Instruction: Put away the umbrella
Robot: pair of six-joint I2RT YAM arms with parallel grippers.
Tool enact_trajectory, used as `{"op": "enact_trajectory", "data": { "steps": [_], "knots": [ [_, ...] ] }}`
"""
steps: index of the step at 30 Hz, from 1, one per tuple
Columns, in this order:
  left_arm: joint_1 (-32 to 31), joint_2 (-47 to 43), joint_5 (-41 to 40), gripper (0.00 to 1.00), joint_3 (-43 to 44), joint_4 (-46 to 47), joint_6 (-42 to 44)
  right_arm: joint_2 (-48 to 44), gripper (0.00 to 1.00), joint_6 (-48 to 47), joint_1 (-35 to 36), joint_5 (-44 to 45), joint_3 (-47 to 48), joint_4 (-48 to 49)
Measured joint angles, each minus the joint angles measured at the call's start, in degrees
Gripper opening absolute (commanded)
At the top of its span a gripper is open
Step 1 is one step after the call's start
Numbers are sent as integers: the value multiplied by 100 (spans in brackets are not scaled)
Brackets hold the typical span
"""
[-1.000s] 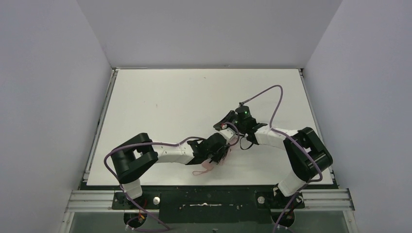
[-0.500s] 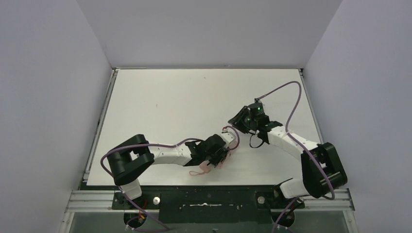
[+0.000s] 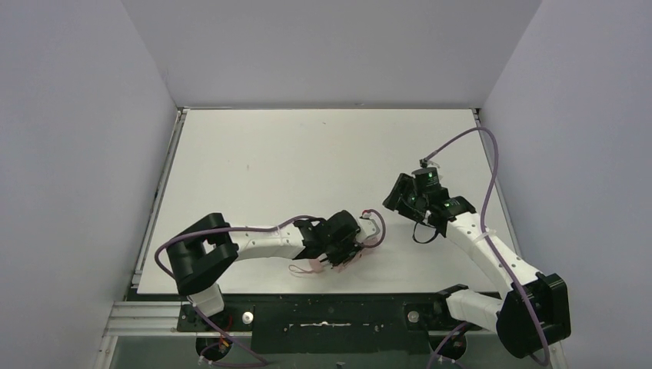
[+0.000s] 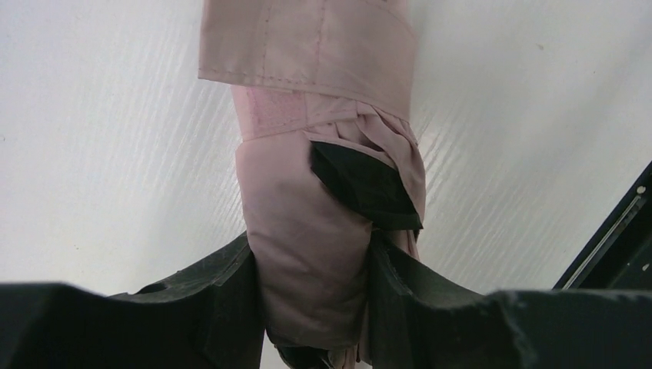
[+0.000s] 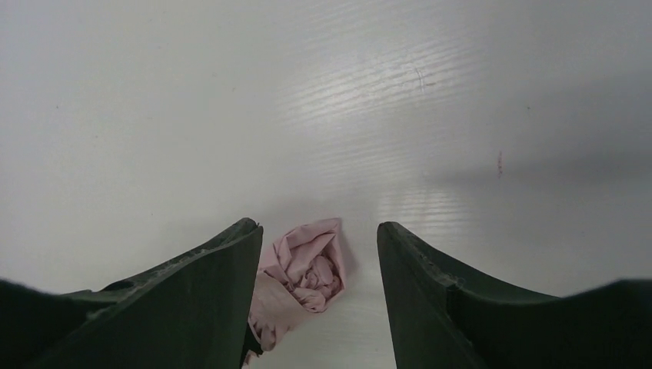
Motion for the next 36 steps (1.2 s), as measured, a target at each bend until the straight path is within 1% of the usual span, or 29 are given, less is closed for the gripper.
{"op": "enact_trajectory", "data": {
  "steps": [1, 2, 3, 4, 6, 10, 13, 15, 17, 18, 20, 21, 22, 24, 25, 26, 30, 32, 36],
  "knots": [
    [26, 11, 35, 47, 83, -149, 94, -24, 58, -55, -2, 2, -9, -98],
    [50, 13, 63, 60, 151, -286, 149, -37, 58, -94, -4, 2, -15, -160],
    [105, 13, 109, 76, 221, -455, 221, -52, 58, -140, -7, 0, -17, -227],
    [179, 11, 136, 78, 282, -629, 278, -66, 58, -195, -7, 2, -17, -293],
    [330, -33, 151, 79, 315, -793, 367, -87, 58, -295, -13, 2, -17, -398],
    [623, -404, 203, 79, 315, -1185, 424, -96, 58, -490, -39, 2, -11, -568],
    [780, -850, 264, 76, 315, -1370, 431, -92, 58, -601, -44, 0, 48, -669],
    [828, -1176, 310, 73, 313, -1449, 396, -66, 58, -673, -44, -4, 129, -734],
    [896, -1611, 404, 66, 247, -1464, 243, 22, 58, -726, -44, -7, 260, -815],
    [927, -1849, 444, 61, 184, -1469, 146, 79, 57, -743, -44, -2, 319, -850],
    [1021, -2264, 487, 46, 7, -1467, -125, 190, 54, -774, -44, 48, 420, -975],
    [1117, -2485, 507, 36, -109, -1482, -317, 223, 53, -774, -44, 116, 448, -1075],
    [1244, -2673, 531, 22, -223, -1493, -511, 234, 52, -772, -44, 181, 450, -1154],
    [1620, -2918, 573, 8, -437, -1534, -942, 234, 50, -713, -35, 378, 450, -1427],
    [1845, -2966, 586, 3, -522, -1589, -1137, 236, 48, -682, -15, 470, 448, -1556],
    [2068, -2968, 592, 0, -588, -1641, -1311, 249, 45, -649, 17, 579, 446, -1672],
    [2734, -2826, 505, 0, -710, -1965, -1851, 361, 28, -485, 396, 887, 339, -1980],
    [2848, -2629, 448, 0, -691, -2079, -2004, 476, 22, -361, 715, 957, 262, -2081],
    [2874, -1996, 262, 0, -503, -2415, -2262, 673, 16, -153, 1130, 951, 92, -2094]
  ]
}}
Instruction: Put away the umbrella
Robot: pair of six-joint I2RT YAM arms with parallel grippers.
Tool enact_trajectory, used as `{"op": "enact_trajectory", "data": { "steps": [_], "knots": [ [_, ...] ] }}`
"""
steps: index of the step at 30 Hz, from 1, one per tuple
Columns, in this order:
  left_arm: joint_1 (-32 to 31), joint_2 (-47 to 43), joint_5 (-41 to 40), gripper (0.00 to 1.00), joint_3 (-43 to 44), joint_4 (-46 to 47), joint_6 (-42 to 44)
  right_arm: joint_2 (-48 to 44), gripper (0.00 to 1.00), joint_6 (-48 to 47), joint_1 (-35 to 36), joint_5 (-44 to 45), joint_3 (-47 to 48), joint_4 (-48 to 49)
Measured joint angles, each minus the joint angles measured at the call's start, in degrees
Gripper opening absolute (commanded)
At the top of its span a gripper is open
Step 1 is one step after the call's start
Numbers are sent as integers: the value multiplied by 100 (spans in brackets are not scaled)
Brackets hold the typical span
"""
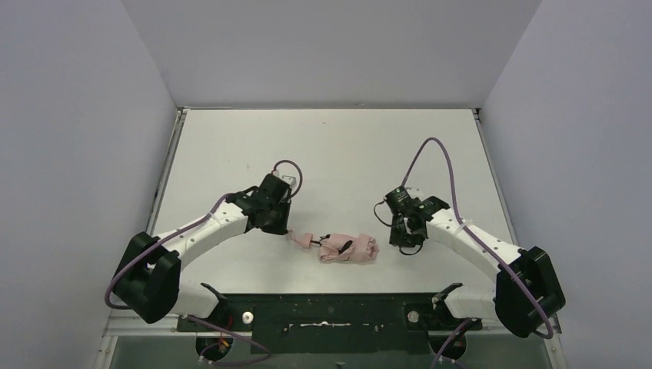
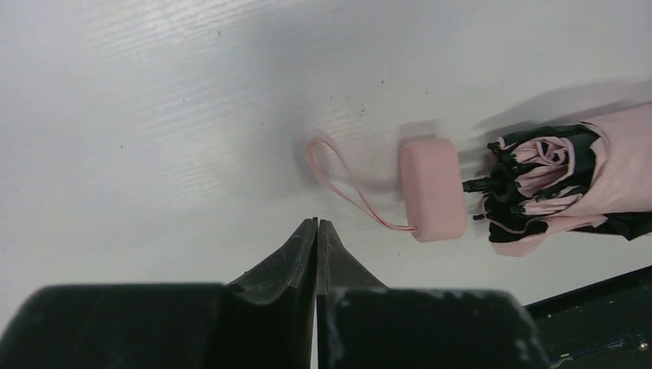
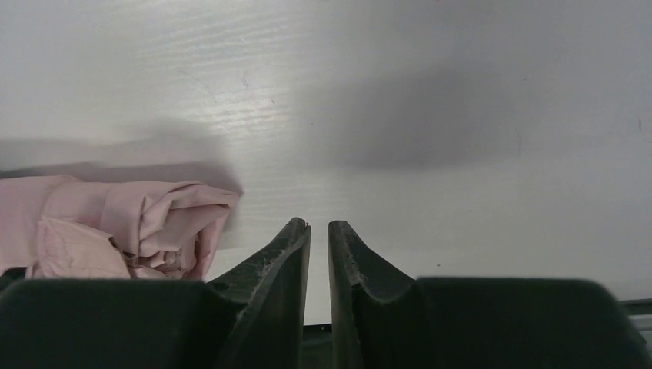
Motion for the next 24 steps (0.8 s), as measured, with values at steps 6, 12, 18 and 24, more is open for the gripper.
{"op": "enact_trajectory", "data": {
  "steps": [6, 12, 18, 24],
  "knots": [
    [0, 374, -50, 0, 7, -57, -162, 157, 13, 61, 76, -57, -280, 46],
    [-76, 949, -31, 0, 26, 9, -164, 492, 11, -162, 85, -555, -433, 492],
    [-321, 1292, -17, 0, 125, 129, -157, 765, 10, -258, 192, -901, -518, 898],
    [-634, 1464, -35, 0, 289, 225, -155, 872, 9, -275, 310, -1019, -472, 1078]
  ]
}}
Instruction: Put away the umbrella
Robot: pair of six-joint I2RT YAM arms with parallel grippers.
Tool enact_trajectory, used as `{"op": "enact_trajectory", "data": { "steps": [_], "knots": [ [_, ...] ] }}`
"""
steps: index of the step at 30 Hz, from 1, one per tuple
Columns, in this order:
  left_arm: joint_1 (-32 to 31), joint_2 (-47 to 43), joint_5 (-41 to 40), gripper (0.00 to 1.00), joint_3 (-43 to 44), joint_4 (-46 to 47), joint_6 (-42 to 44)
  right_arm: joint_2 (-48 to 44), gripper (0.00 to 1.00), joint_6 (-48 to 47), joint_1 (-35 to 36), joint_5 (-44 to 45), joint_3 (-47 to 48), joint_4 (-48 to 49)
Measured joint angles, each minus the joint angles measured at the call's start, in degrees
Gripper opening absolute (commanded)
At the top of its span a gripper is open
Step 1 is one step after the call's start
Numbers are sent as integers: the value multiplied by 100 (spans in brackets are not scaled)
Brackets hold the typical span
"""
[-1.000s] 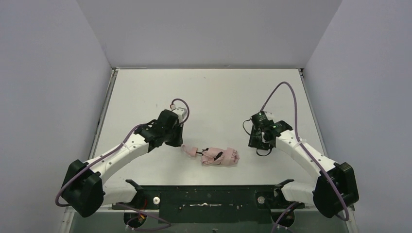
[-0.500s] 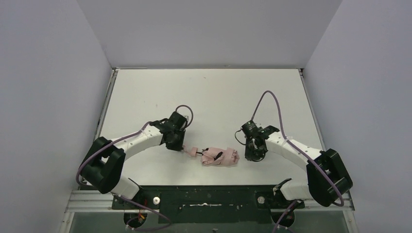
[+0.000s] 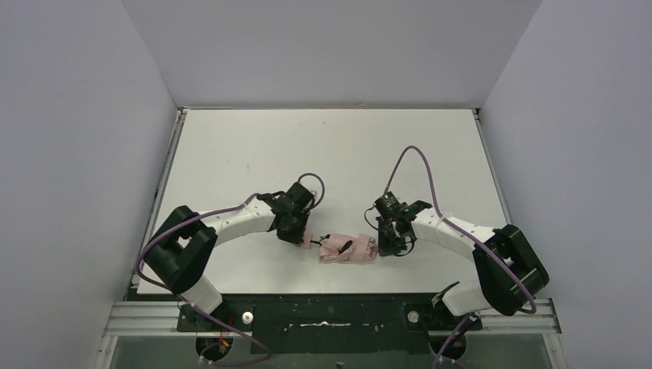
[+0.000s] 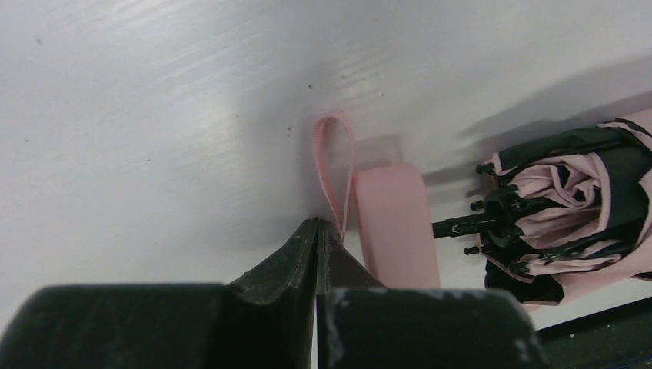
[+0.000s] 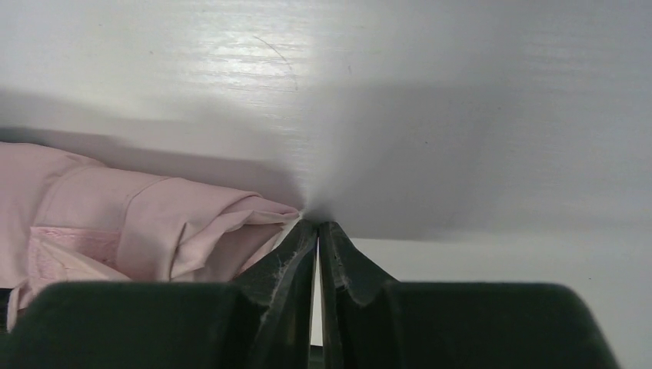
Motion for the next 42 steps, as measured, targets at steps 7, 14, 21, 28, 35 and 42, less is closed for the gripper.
{"op": "enact_trajectory", "data": {
  "steps": [7, 14, 21, 28, 35, 42],
  "knots": [
    [-247, 63, -2, 0, 50, 85, -31, 138, 5, 48, 188, -129, 92, 175],
    [-549, 319, -149, 0, 339, 48, -70, 417, 3, 254, 608, -240, 289, 470],
    [-610, 494, -402, 0, 555, -144, -68, 597, 3, 306, 743, -160, 468, 378],
    [-450, 680, -254, 0, 809, -219, 17, 673, 4, 319, 481, -157, 568, 345],
    [256, 1255, 103, 0, 1681, -11, 284, 1408, 13, -214, -385, 13, 1384, 752],
    [990, 918, 302, 23, 1561, 321, 341, 1283, 41, -713, -640, 337, 1725, 846]
  ]
}}
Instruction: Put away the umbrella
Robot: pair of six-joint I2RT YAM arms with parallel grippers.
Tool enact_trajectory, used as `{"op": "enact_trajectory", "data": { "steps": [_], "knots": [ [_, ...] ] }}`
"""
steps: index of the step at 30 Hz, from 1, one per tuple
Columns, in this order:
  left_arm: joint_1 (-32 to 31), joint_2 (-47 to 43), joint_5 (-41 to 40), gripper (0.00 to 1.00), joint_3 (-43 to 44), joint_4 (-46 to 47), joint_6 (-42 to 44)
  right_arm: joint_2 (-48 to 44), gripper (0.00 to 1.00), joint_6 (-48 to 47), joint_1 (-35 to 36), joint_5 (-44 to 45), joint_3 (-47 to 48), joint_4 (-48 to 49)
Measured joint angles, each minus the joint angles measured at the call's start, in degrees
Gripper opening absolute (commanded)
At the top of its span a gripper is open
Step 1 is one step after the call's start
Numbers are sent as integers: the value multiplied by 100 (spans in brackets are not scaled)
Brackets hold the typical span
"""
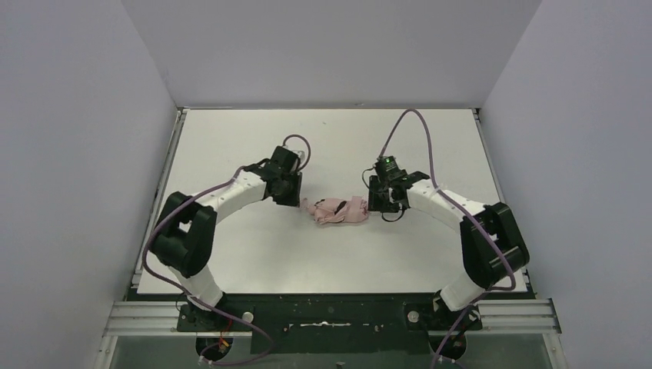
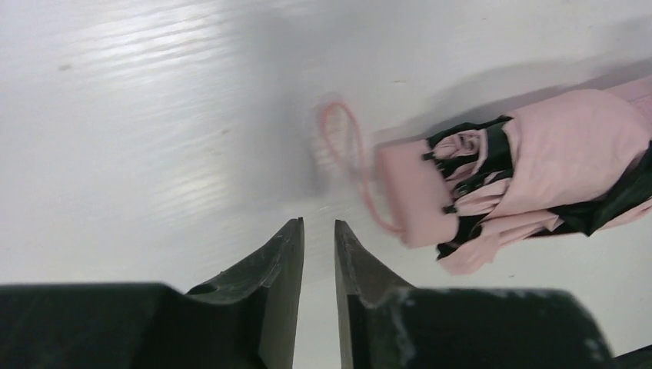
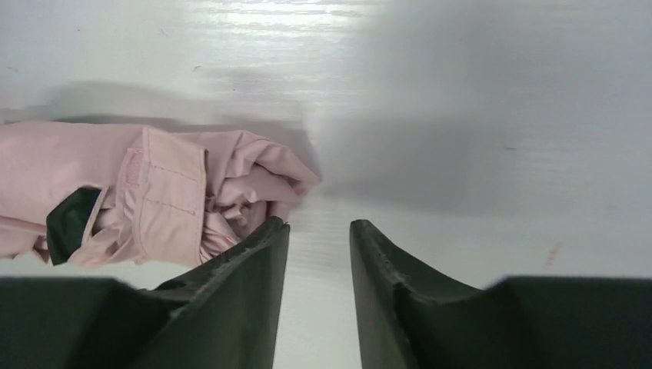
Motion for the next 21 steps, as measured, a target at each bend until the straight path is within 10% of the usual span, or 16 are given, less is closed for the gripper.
{"op": "enact_trajectory", "data": {
  "steps": [11, 15, 21],
  "knots": [
    [678, -3091, -326, 56, -1095, -249, 448, -2566, 55, -1115, -527, -35, -240, -476],
    [678, -4369, -455, 88, -1591, -234, 481, -3322, 62, -1366, -516, -13, -203, -581],
    [678, -5598, -728, 92, -2120, -334, 352, -3812, 73, -1523, -516, 133, -203, -693]
  ]
}}
